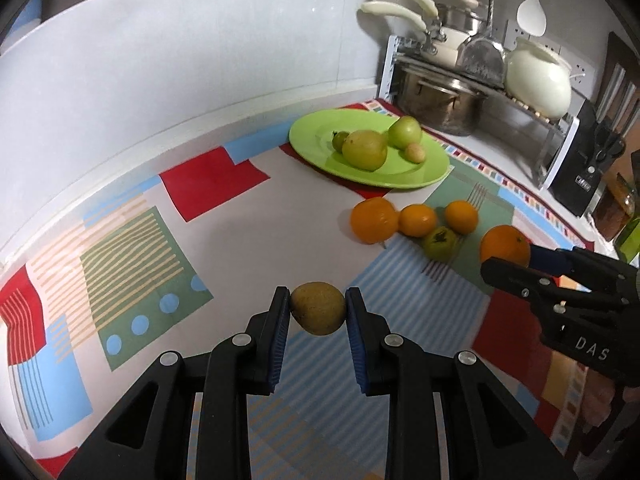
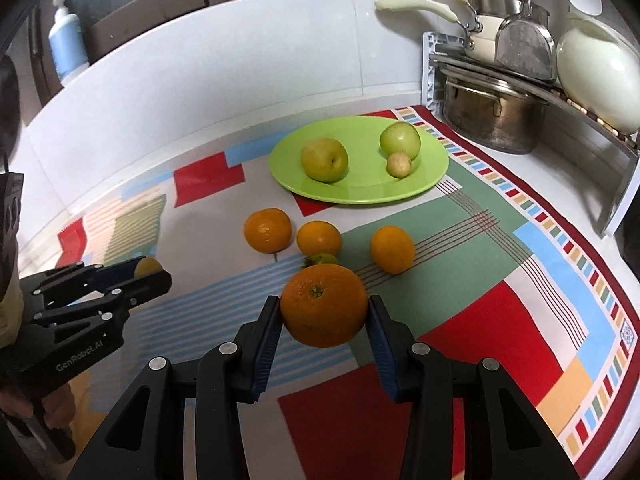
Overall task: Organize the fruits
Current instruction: 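Close the left tool on the small yellow fruit while the right tool grasps the large orange, then lift both held fruits and carry them over the light-green plate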
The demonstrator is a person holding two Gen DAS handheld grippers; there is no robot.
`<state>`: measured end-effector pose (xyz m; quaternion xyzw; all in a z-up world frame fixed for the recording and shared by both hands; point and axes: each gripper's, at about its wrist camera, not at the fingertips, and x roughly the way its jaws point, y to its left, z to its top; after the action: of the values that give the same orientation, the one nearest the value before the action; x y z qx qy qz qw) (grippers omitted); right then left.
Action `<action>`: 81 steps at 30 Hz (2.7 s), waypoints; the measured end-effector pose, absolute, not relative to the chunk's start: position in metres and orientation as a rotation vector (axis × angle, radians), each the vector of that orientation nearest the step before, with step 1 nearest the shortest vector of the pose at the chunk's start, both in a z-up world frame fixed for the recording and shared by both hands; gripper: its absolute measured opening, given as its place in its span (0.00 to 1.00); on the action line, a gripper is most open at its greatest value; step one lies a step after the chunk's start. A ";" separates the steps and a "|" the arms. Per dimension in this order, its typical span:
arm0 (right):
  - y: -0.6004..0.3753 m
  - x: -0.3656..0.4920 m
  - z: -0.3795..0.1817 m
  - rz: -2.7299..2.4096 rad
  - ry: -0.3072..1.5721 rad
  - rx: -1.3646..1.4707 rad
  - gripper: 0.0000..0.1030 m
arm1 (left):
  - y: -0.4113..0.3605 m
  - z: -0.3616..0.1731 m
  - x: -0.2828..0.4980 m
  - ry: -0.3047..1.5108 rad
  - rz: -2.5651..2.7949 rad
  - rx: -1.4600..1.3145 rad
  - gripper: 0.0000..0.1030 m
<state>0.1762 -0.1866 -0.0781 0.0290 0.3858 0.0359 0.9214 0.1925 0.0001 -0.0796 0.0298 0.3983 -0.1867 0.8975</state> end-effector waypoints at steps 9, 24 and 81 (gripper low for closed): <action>-0.183 0.152 -0.055 0.116 0.755 0.050 0.42 | -0.004 -0.053 0.164 0.774 -0.369 0.047 0.27; -0.188 0.118 -0.026 0.163 0.689 0.039 0.42 | -0.014 -0.031 0.131 0.744 -0.350 0.025 0.27; -0.253 0.287 0.036 0.229 0.496 -0.042 0.42 | -0.090 0.013 0.304 0.637 -0.335 0.000 0.27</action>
<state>0.2866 -0.2535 0.0365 -0.0206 0.2448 0.1128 0.9628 0.3038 -0.0898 0.0128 -0.0002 0.3115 -0.1641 0.9360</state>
